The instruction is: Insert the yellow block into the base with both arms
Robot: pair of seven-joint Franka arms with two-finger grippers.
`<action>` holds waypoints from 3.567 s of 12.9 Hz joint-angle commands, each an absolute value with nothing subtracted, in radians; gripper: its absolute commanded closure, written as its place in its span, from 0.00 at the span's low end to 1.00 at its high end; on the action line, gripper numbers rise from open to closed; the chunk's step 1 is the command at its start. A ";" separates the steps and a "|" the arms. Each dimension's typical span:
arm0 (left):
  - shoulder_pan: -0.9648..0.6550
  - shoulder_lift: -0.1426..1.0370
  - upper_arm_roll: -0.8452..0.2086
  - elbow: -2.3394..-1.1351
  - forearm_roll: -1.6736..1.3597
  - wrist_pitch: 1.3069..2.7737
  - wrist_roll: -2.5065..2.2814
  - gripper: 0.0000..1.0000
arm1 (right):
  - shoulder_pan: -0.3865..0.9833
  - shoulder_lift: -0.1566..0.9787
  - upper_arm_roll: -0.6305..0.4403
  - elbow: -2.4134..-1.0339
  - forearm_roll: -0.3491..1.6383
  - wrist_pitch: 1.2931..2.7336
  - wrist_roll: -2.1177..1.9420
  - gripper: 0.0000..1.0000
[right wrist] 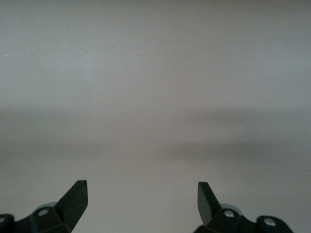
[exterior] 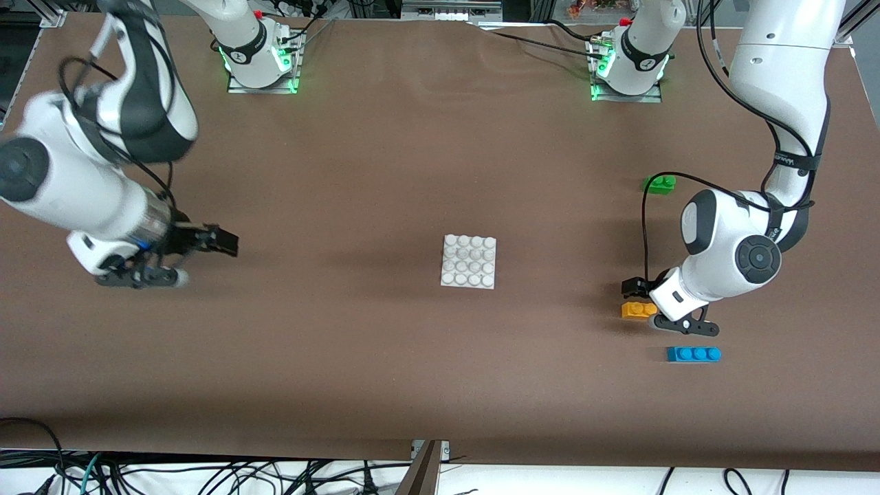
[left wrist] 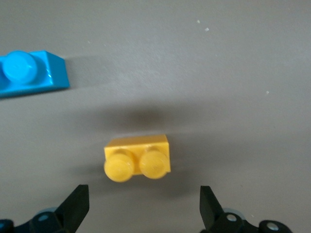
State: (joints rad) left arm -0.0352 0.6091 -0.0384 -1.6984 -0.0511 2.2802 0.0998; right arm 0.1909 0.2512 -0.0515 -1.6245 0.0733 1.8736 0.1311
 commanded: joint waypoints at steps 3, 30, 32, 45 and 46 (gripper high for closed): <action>-0.034 0.643 -0.037 -1.680 -0.074 2.344 0.132 0.00 | 0.081 -0.003 -0.029 -1.735 0.002 1.717 0.104 0.00; -0.044 0.557 -0.048 -1.657 -0.080 2.241 0.097 0.65 | 0.044 -0.037 -0.026 -1.706 -0.015 1.626 0.023 0.00; -0.051 0.529 -0.087 -1.657 -0.080 2.211 0.074 0.64 | 0.044 -0.038 -0.026 -1.706 -0.015 1.623 0.023 0.00; -0.402 0.679 -0.178 -1.448 -0.067 2.171 -0.457 0.65 | 0.052 -0.035 -0.009 -1.706 -0.012 1.631 0.040 0.00; -0.435 0.692 -0.173 -1.433 -0.064 2.171 -0.462 0.65 | 0.052 -0.035 -0.008 -1.706 -0.012 1.631 0.040 0.00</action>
